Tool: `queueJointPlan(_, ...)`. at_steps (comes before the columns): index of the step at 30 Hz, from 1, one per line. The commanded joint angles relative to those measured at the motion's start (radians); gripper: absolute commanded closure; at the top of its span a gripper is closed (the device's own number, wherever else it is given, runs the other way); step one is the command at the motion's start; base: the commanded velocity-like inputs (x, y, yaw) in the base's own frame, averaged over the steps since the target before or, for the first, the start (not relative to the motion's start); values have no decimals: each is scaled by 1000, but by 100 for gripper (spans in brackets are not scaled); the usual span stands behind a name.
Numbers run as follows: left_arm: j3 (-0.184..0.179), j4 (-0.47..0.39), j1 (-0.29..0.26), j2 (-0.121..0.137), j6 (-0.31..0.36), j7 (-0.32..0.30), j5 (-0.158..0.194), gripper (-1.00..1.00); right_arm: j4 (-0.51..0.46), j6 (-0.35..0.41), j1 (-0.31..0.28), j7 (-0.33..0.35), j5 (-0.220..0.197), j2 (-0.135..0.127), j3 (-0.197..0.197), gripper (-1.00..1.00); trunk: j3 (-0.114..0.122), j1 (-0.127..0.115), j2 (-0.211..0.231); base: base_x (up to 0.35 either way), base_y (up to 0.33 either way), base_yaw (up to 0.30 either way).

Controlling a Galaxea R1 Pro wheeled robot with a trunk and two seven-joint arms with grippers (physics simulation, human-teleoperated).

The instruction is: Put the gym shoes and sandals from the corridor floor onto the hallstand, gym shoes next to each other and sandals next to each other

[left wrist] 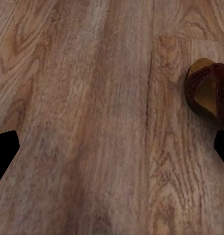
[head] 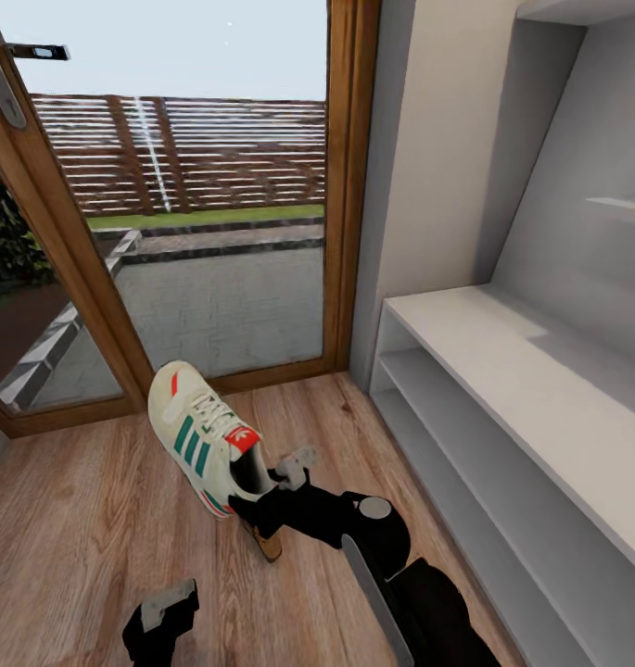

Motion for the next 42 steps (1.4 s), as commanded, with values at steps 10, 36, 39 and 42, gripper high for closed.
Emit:
queueJointPlan(10,4,-13,4,-43,-4,28,-1,-100,-3,57,-127,-5,-255,0,-4,100,-1,0,0,0,0,0)
queueJointPlan(36,6,-13,5,-62,-15,30,0,-100,3,59,-140,122,-284,0,-11,100,-1,0,0,76,-35,0)
queueJointPlan(39,6,-13,5,-62,-15,31,0,-100,3,60,-140,122,-284,0,-11,100,-1,0,0,299,-175,0)
queueJointPlan(42,6,-13,5,-63,-15,31,0,-100,3,60,-140,122,-284,0,-11,100,-1,0,0,235,-140,0)
